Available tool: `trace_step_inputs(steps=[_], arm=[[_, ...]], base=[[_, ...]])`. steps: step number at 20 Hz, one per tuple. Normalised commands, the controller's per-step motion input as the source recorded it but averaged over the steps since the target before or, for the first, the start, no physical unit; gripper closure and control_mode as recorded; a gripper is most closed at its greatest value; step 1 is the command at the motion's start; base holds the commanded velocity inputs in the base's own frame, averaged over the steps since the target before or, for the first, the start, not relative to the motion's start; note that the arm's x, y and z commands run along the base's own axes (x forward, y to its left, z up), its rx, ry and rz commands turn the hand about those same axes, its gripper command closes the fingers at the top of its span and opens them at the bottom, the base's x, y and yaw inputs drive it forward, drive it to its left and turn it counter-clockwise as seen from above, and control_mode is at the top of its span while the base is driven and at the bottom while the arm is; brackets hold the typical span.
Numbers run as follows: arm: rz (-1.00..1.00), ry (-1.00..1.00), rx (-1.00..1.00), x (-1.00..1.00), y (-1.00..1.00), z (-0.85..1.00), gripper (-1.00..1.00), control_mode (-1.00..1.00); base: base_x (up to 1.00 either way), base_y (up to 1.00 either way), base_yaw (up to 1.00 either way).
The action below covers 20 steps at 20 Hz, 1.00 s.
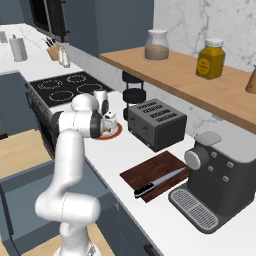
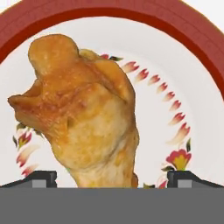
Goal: Pick up the knife from the drawer and place it on the cutting board. Then place the meat from the plate to the cutting board.
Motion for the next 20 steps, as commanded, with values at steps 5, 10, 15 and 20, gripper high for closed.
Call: trace_step_inputs(steps=[5,10,15,20], arm=[[0.0,0.05,0.0,0.18,0.06,-0.29,-1.0,-1.0],[0.0,0.01,0.0,0.0,0.0,-0.15,-1.0,-1.0],[0.0,0.0,0.0,-0.21,0.04,-0.03,1.0,-1.0],[-0.03,0.0,0.0,-0.65,0.02,0.03,1.0,-1.0]], base=[[0.0,0.0,0.0],[0.0,0.0,0.0],[0.0,0.0,0.0],[0.0,0.0,0.0]])
